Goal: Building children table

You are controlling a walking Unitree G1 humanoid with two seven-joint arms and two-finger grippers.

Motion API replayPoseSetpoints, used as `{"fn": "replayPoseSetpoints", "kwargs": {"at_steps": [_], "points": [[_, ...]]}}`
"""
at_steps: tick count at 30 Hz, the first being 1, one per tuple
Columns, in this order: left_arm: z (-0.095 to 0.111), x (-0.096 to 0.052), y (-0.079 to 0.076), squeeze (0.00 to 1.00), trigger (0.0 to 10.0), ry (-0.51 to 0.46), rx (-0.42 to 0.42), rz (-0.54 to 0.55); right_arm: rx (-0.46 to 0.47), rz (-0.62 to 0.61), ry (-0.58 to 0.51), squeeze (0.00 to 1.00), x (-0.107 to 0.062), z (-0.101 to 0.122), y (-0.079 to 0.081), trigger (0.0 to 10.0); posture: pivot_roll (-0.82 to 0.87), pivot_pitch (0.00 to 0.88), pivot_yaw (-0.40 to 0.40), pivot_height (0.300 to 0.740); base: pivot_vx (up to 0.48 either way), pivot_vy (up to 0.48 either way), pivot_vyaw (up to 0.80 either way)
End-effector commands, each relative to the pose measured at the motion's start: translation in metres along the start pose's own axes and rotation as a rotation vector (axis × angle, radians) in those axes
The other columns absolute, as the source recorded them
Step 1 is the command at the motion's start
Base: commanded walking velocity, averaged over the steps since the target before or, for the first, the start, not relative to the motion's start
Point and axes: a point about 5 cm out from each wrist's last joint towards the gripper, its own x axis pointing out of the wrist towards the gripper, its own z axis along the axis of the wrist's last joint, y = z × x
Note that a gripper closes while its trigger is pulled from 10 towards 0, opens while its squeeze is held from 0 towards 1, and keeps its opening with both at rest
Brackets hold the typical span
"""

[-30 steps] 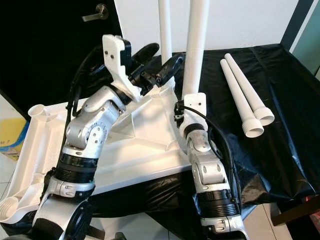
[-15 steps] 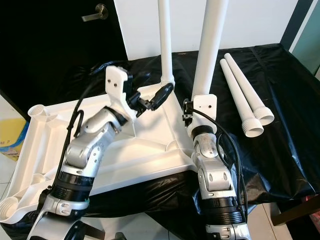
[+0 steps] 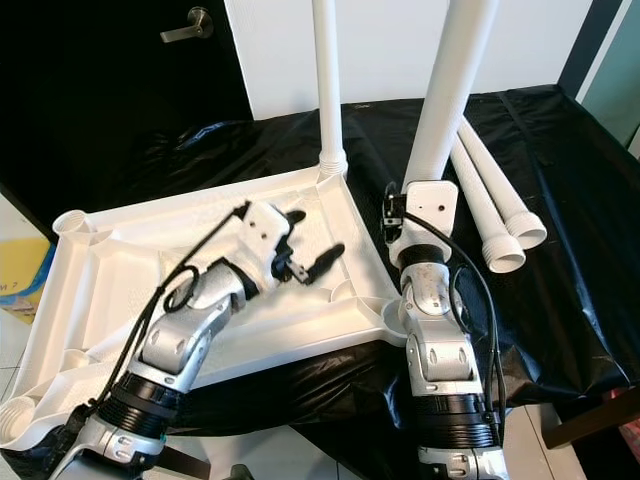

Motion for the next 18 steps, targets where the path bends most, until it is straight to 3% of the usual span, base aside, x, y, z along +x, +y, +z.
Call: {"fn": "replayPoseSetpoints", "kwargs": {"at_steps": [1, 18], "points": [[-0.012, -0.001, -0.004, 0.0, 10.0, 0.05, 0.042, -0.018, 0.012, -0.009, -0.02, 0.0, 0.0, 0.002, -0.001, 10.0, -0.16, 0.034, 0.088, 0.74, 0.0, 0.0, 0.0], [-0.046, -0.006, -0.007, 0.0, 10.0, 0.25, 0.192, -0.059, 0.003, -0.021, -0.017, 0.0, -0.002, 0.0, -0.003, 10.0, -0.16, 0.053, 0.097, 0.74, 0.0, 0.0, 0.0]]}}
